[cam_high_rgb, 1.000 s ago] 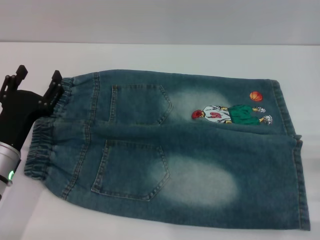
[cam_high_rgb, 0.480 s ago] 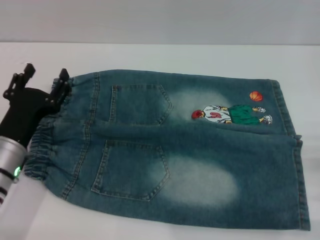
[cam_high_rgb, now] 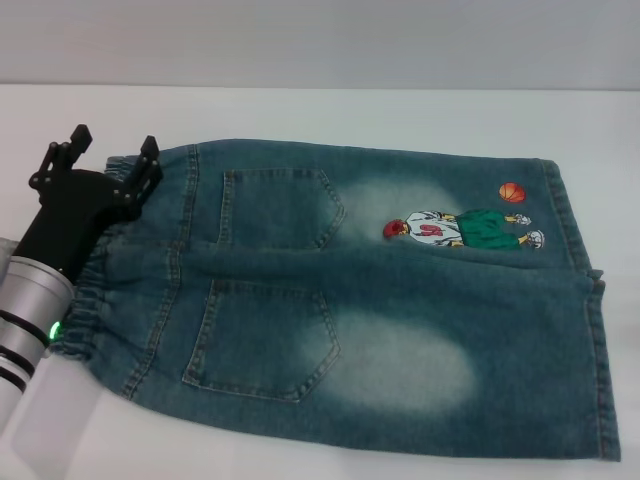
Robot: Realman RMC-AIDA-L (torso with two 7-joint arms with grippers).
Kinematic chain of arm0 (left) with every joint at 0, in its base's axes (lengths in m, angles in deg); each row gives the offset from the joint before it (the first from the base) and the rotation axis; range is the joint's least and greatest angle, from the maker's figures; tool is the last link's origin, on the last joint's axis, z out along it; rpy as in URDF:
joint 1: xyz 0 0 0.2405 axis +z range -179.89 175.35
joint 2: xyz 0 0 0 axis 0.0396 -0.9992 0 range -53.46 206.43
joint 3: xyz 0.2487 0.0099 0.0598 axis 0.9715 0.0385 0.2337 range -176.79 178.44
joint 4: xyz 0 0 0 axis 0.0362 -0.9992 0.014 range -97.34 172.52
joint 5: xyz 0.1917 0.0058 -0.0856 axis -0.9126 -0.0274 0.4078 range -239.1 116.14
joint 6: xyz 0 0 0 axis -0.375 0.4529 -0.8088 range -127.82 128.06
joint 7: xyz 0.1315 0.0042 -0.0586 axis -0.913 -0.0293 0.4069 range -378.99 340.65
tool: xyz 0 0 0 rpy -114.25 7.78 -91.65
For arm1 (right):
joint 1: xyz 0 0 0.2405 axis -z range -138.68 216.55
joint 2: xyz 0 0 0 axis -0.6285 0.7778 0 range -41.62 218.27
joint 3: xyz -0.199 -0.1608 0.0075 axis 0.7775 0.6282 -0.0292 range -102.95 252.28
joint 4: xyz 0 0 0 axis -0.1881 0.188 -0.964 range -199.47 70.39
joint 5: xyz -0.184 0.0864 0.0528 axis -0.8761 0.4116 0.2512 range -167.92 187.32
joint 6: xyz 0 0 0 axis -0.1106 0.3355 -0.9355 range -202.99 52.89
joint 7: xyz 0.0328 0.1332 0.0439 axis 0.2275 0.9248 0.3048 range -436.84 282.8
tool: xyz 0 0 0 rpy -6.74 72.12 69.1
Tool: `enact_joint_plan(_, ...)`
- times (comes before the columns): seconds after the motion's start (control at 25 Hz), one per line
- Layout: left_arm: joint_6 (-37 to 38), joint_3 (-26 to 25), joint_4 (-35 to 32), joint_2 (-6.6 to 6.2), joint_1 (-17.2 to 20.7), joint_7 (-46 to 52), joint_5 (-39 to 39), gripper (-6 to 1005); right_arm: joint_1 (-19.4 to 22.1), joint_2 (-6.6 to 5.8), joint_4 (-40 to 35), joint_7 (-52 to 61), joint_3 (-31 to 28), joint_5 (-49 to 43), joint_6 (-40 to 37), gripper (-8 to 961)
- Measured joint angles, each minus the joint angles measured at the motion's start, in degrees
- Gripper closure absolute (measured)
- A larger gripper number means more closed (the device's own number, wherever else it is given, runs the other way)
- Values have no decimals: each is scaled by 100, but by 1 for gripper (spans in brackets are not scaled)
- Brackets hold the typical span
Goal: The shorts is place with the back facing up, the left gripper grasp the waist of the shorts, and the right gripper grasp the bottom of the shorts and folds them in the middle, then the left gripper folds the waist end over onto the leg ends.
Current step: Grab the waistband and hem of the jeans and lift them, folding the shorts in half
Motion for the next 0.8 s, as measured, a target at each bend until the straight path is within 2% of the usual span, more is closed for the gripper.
enact_joint_plan(0.24,33,-3,-24,17,21,-2,11,197,8,-1,-25,-13,29,-14,-65,402)
enact_joint_plan(0.8,25,1,54,13,40,6,0,197,-36,7,-414,248,90,-255,-772,403)
